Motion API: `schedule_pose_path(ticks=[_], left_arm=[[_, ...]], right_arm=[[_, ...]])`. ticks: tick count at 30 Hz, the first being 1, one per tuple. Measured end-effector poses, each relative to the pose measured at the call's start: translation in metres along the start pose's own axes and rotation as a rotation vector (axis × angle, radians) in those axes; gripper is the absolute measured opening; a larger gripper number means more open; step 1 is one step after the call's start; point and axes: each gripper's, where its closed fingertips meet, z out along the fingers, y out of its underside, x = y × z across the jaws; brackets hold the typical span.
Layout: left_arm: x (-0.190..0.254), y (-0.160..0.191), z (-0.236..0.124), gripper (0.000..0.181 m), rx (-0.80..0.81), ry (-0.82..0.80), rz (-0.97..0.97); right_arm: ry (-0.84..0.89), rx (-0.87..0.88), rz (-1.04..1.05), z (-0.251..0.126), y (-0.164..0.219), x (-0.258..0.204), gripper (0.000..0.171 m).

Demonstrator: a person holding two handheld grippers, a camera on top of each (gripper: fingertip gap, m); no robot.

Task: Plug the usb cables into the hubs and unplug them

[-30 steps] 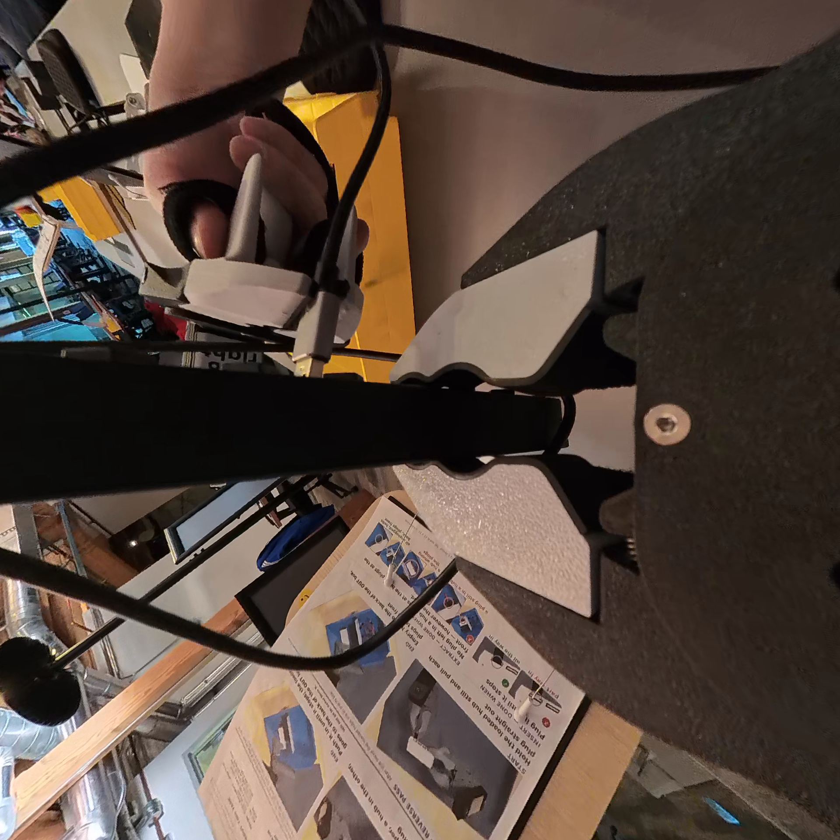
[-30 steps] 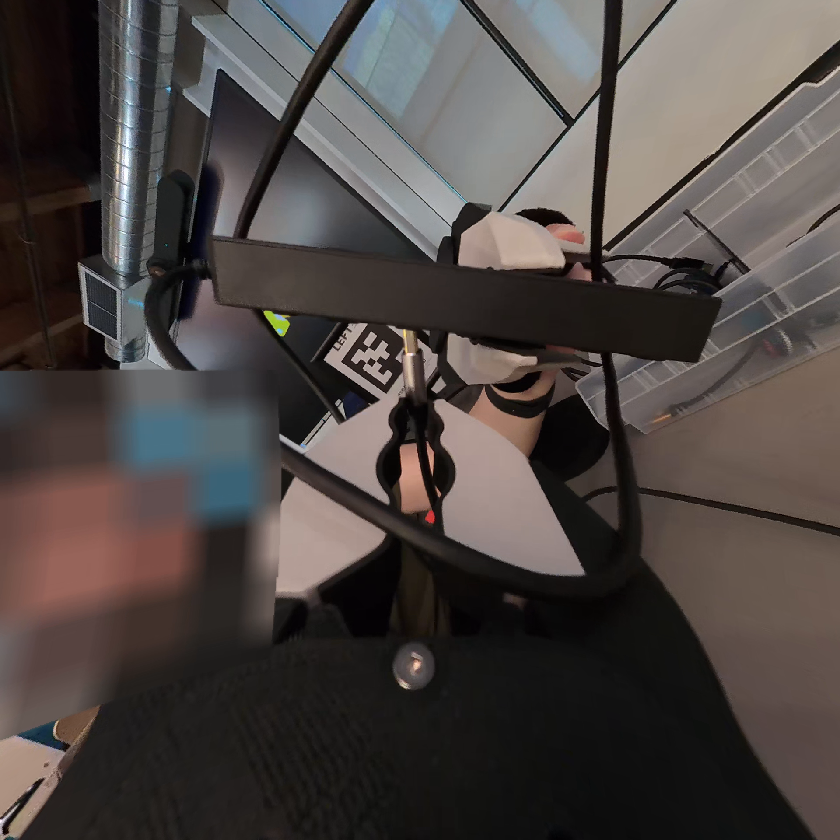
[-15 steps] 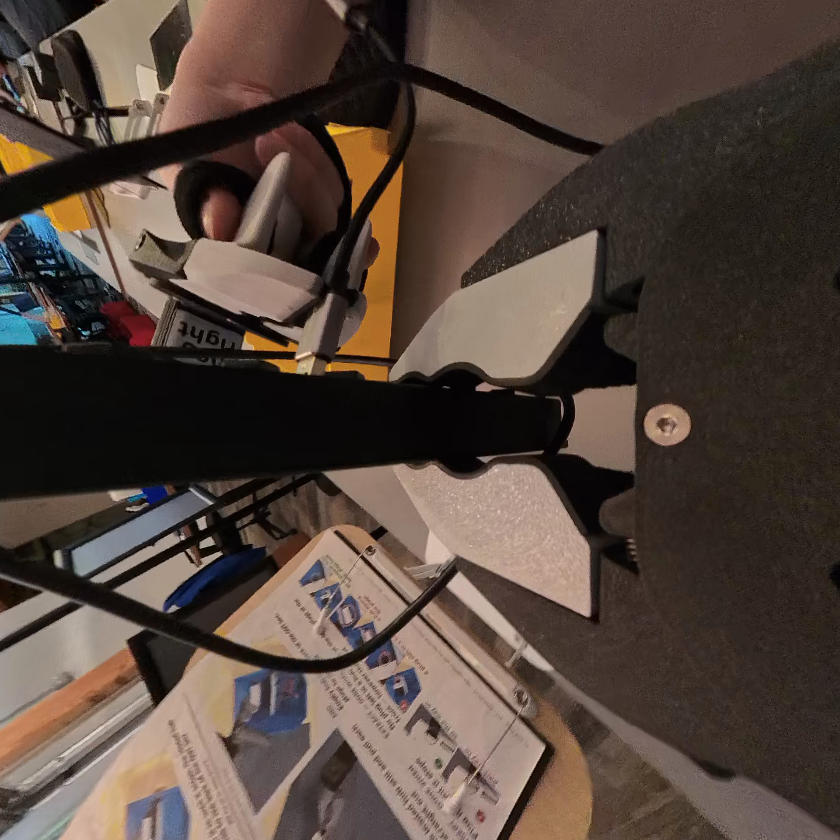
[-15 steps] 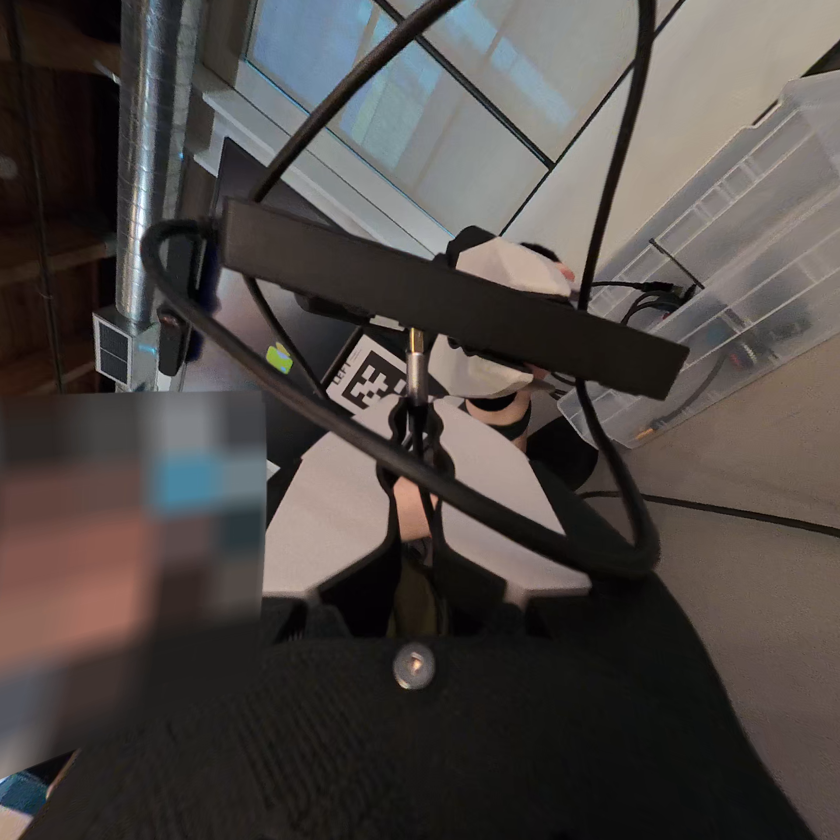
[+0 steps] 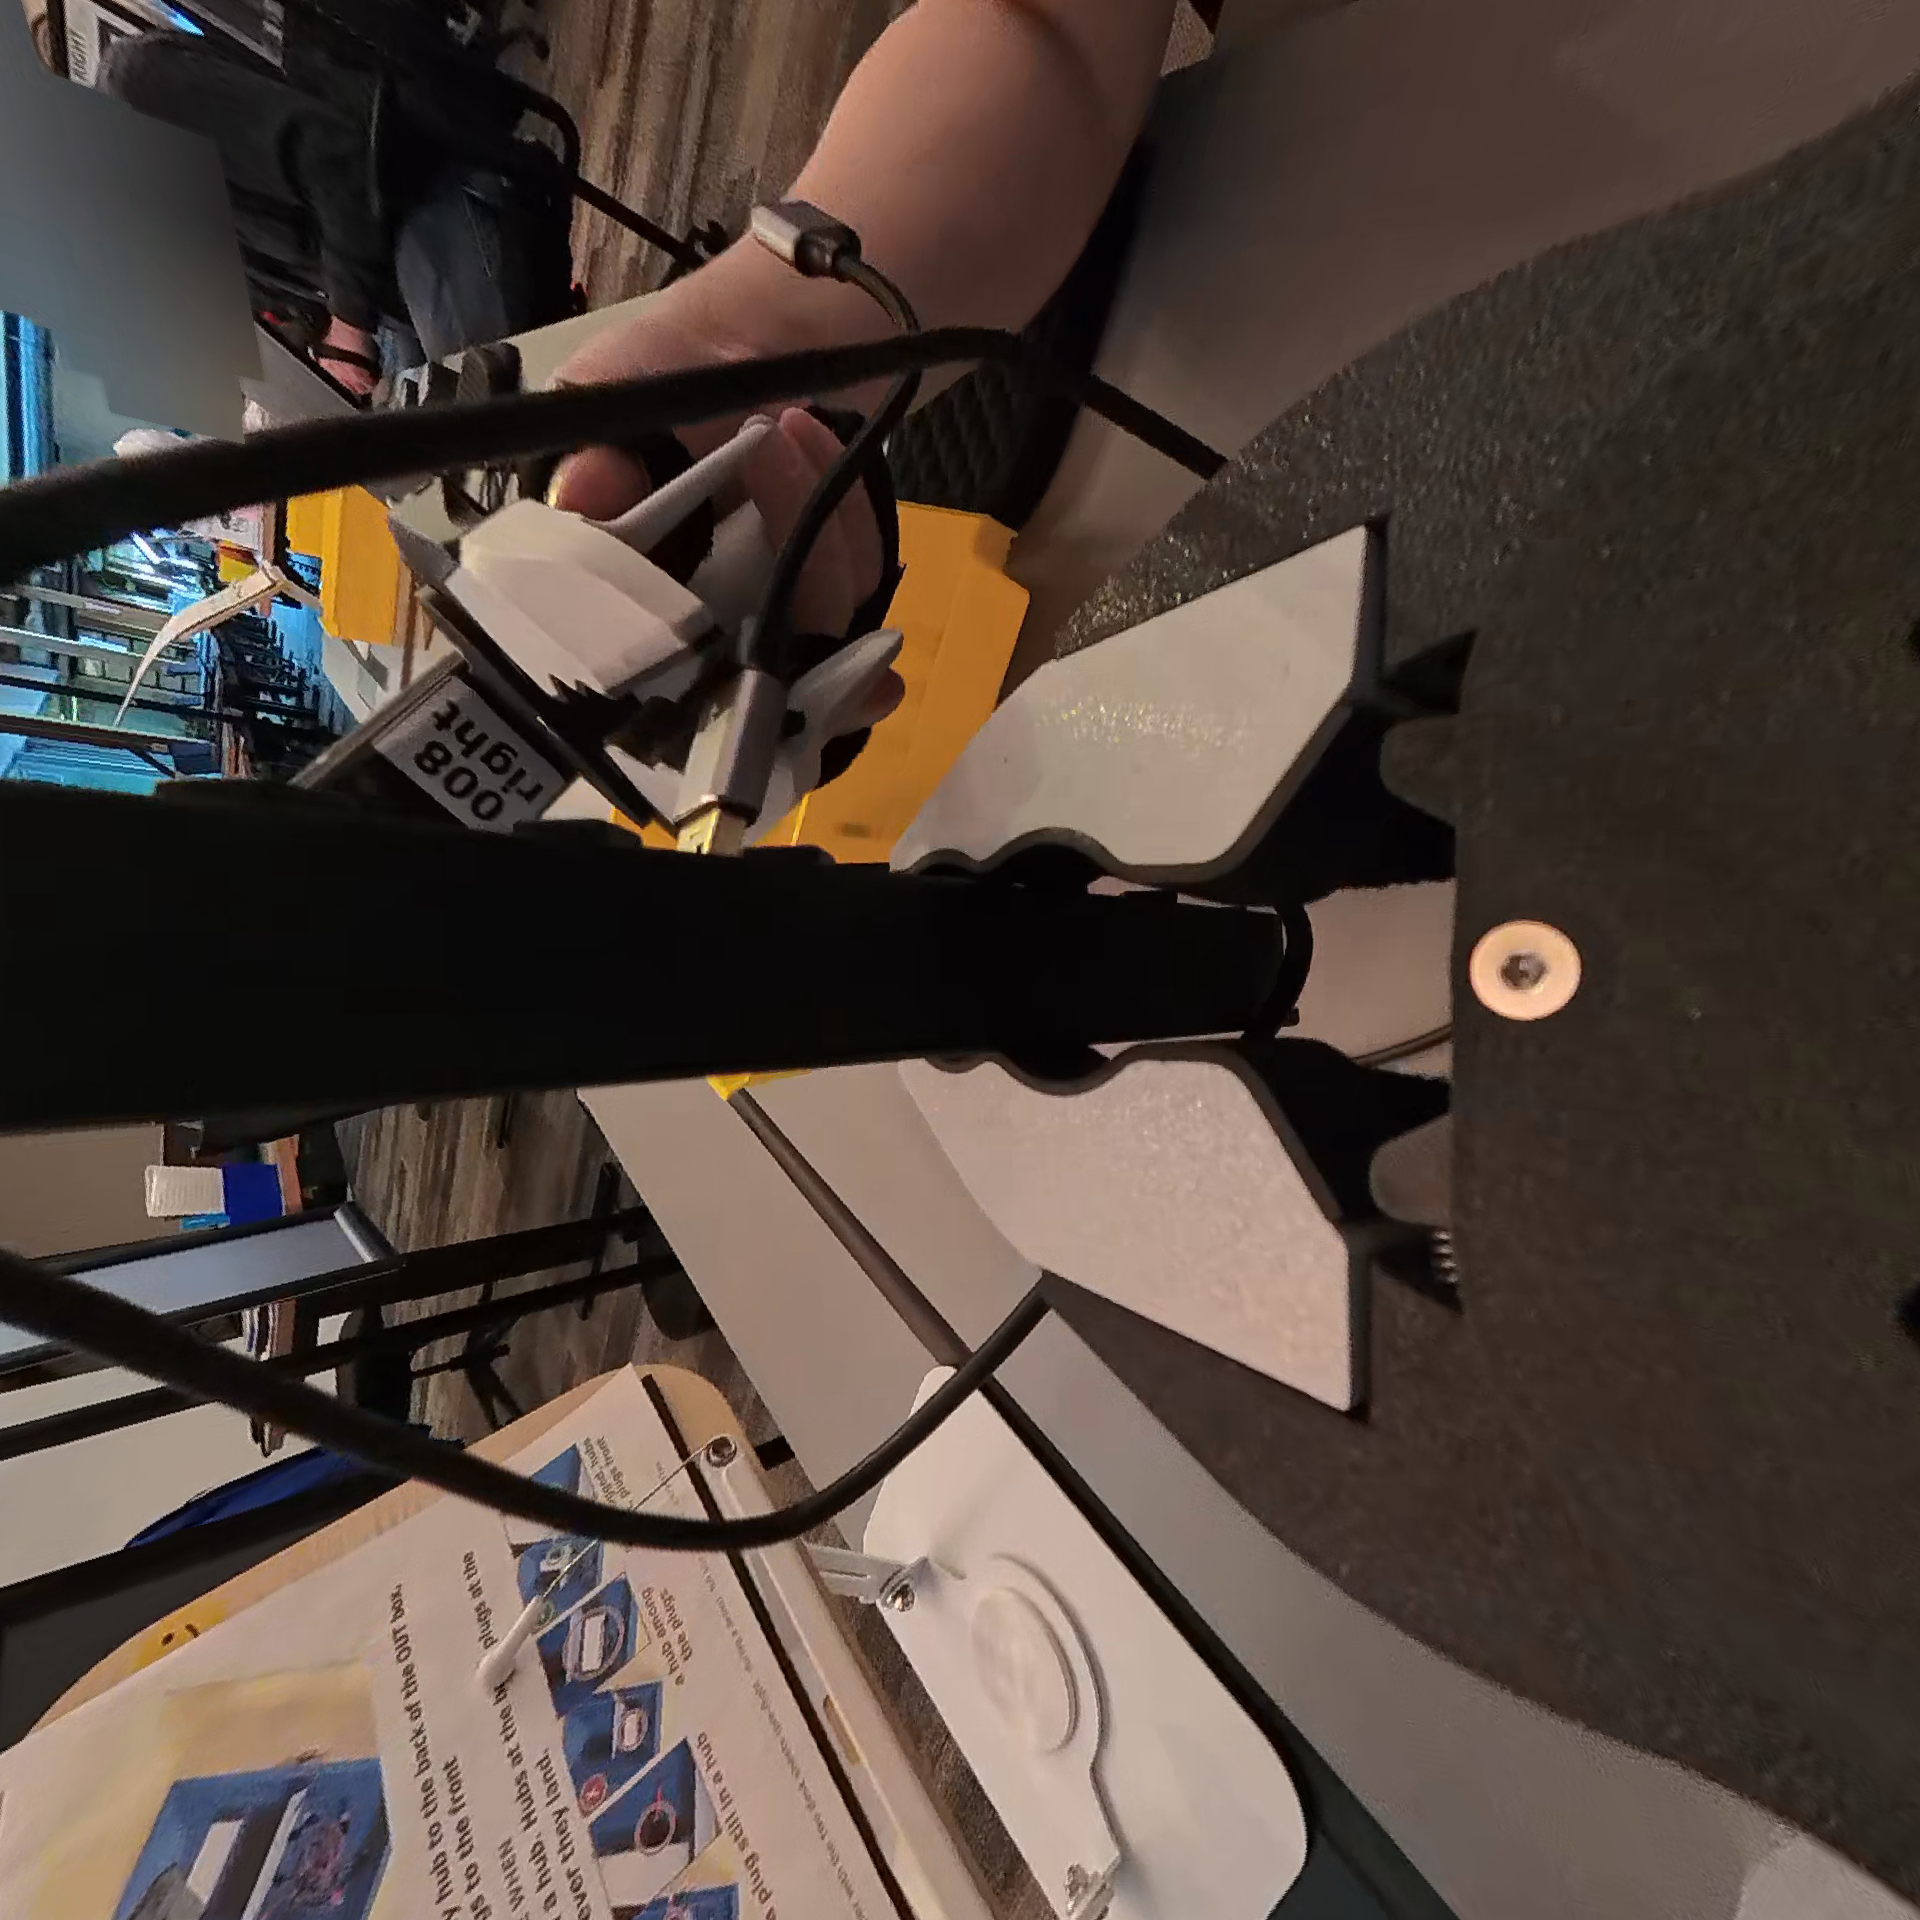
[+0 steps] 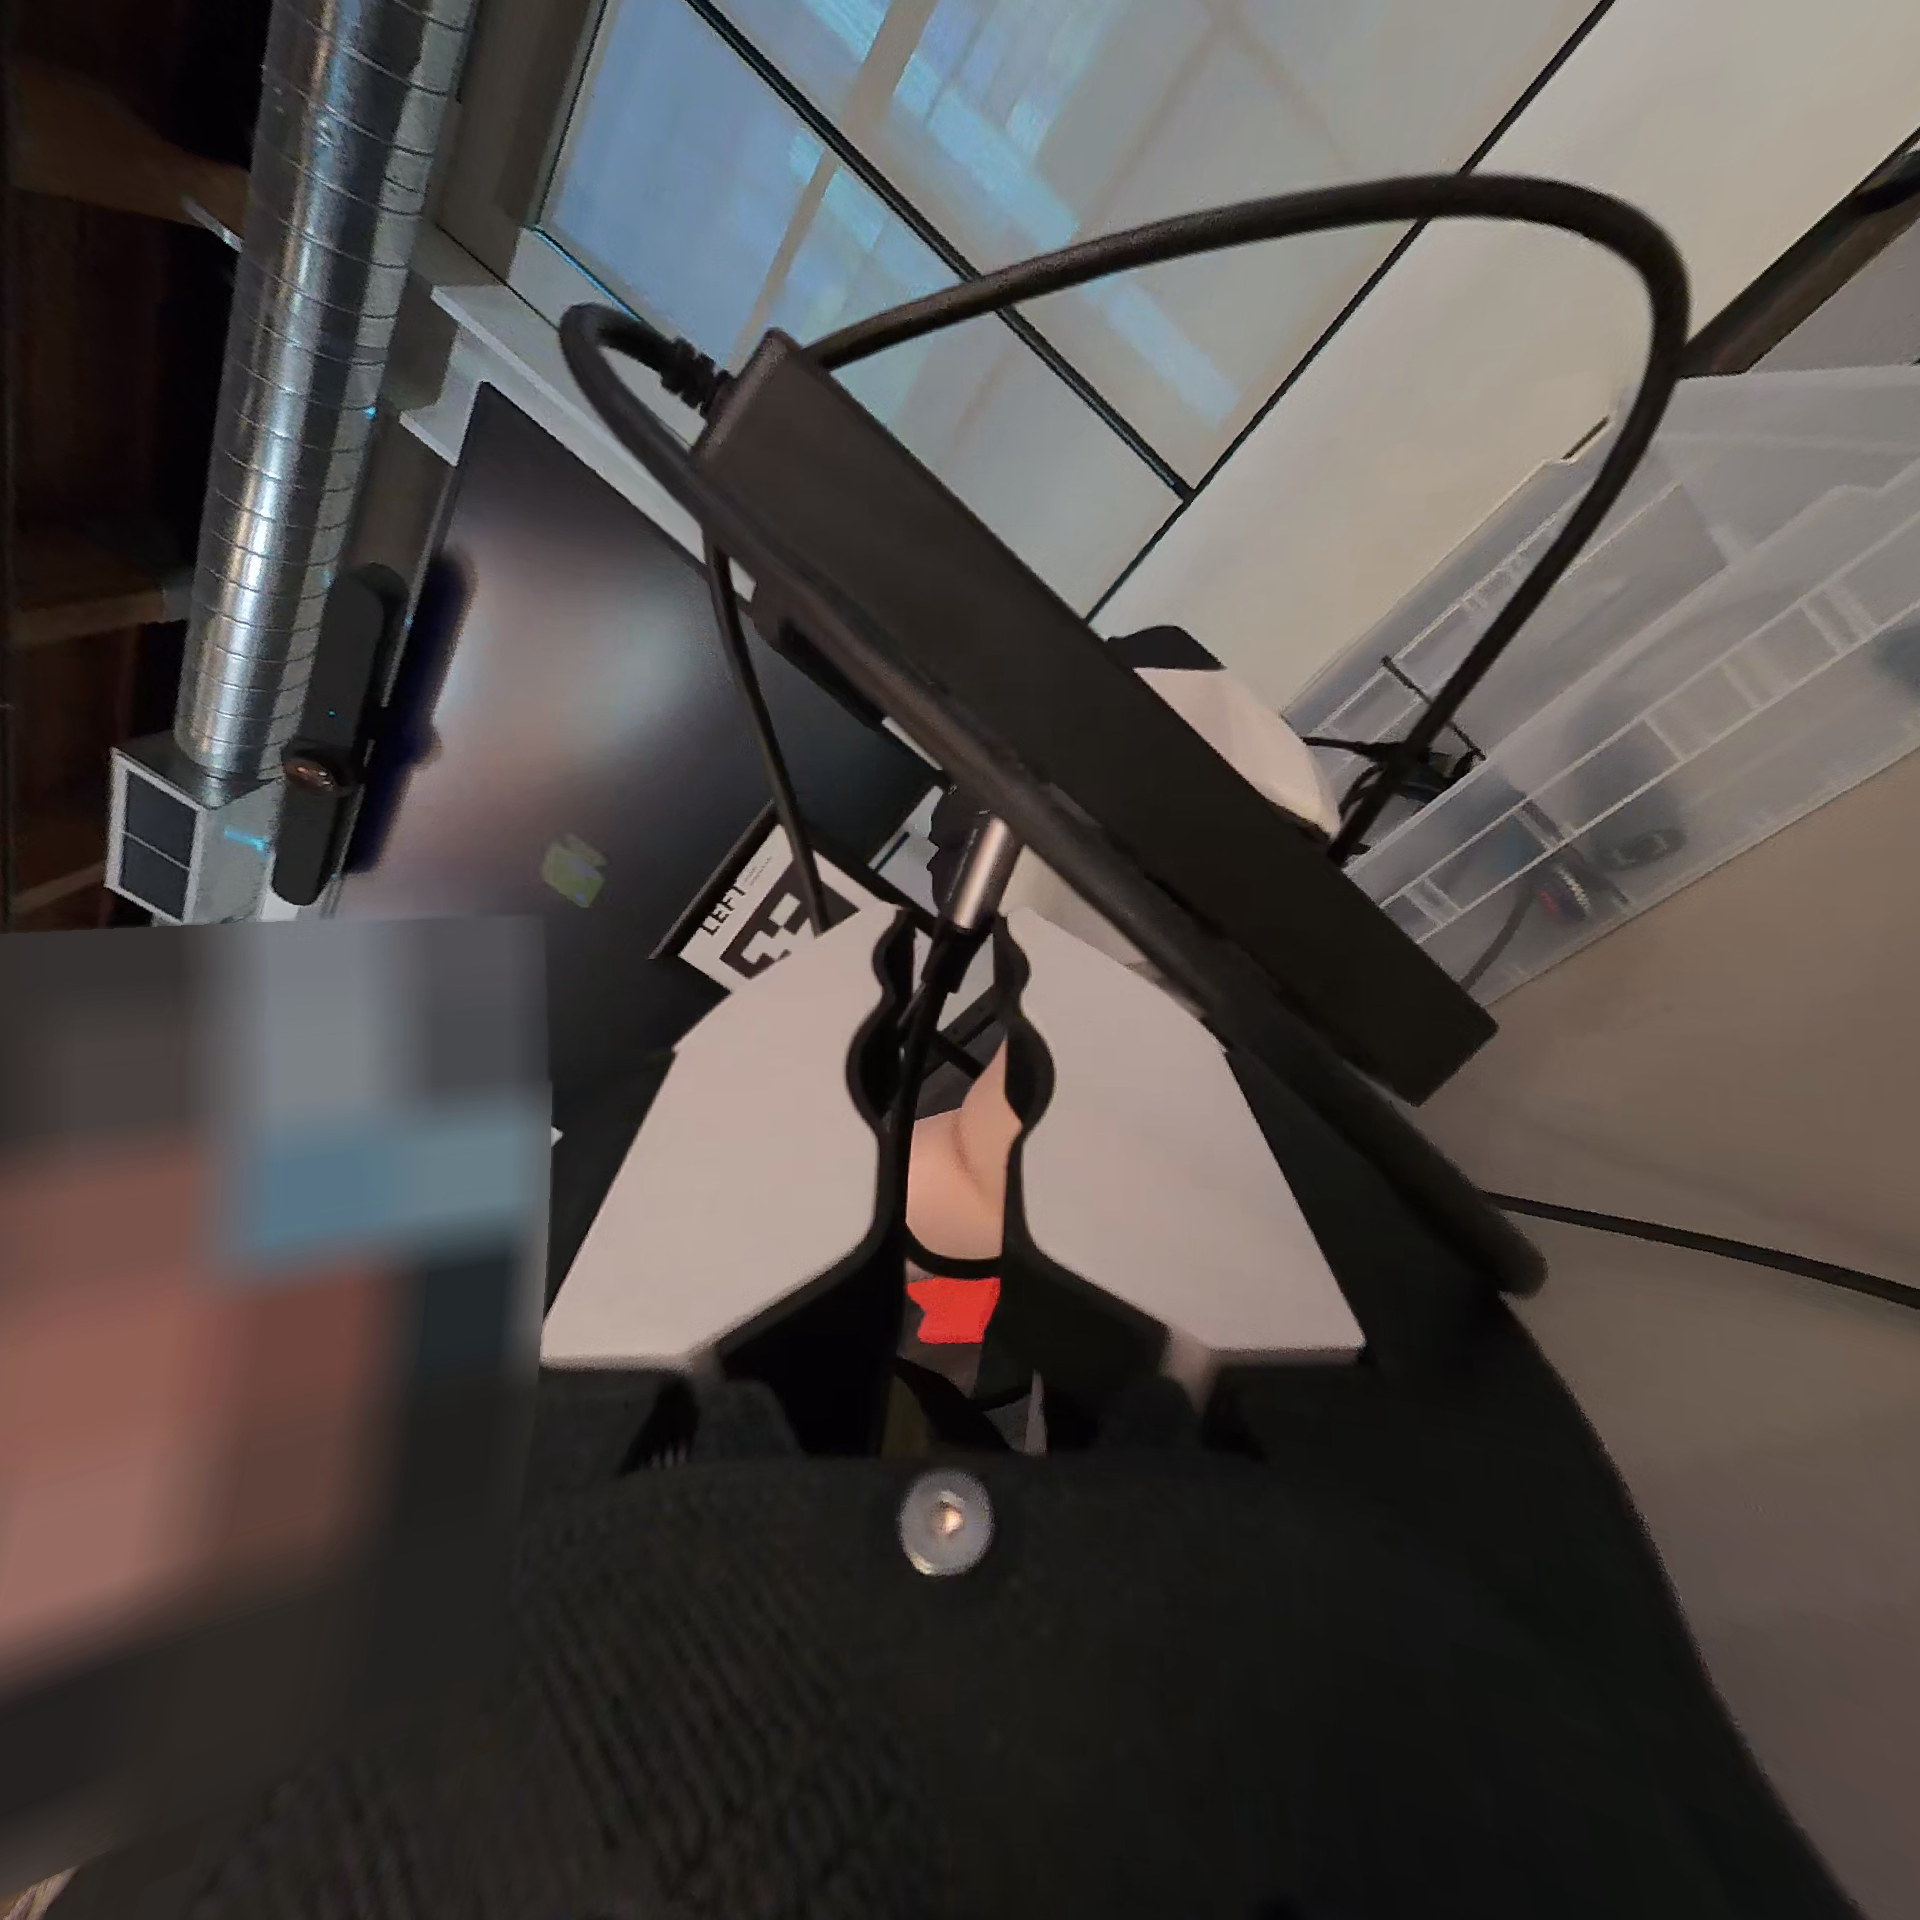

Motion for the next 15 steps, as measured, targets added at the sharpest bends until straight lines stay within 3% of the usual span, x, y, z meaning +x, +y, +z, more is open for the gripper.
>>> schedule_pose_path(ticks=[15], left_arm=[[-0.0028, -0.0001, 0.0006, 0.026, 0.014, 0.004, -0.052]], right_arm=[[0.119, 0.009, -0.137, -0.0001, -0.0029, 0.0018, 0.017]])
